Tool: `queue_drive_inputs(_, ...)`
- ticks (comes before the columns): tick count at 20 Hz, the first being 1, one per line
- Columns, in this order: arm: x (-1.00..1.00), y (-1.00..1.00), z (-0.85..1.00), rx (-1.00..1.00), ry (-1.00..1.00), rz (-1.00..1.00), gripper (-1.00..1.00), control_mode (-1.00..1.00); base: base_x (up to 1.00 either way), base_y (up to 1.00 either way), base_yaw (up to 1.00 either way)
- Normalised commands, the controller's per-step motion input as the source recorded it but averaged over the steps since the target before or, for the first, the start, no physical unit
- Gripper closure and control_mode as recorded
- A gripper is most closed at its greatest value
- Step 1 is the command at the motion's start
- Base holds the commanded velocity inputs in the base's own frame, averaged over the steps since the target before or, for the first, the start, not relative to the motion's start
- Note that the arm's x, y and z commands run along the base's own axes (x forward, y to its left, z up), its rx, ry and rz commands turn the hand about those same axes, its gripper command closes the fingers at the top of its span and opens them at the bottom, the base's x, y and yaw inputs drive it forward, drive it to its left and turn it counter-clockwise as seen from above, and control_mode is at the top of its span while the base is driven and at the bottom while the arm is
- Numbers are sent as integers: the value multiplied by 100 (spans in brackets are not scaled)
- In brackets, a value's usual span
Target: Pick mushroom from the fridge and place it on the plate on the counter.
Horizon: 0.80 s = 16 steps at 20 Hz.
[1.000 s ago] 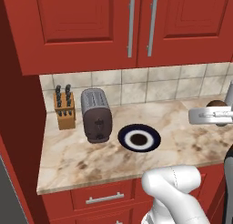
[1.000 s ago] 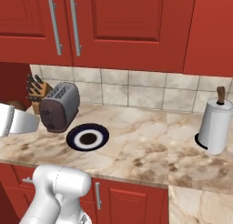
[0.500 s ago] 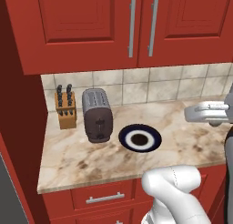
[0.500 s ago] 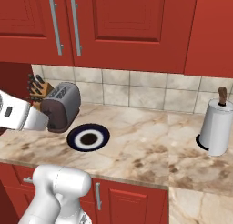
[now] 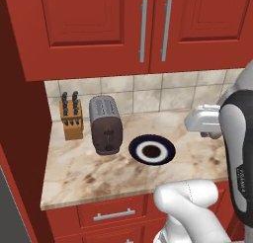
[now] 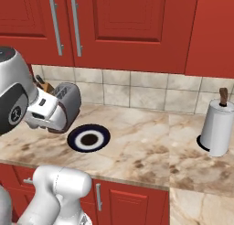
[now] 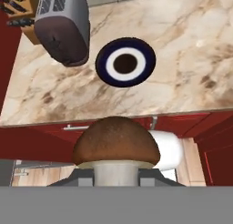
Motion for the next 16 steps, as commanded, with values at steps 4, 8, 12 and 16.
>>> queue_drive_inputs(4,53,0,-69,0,10,5,100,-100,0,0,0)
queue_drive_inputs(8,54,0,-61,0,6,5,100,-100,0,0,0)
queue_drive_inputs(12,49,0,-58,-3,1,3,100,-100,0,0,0)
queue_drive_inputs(16,49,1,-64,-4,0,3,100,-100,0,0,0)
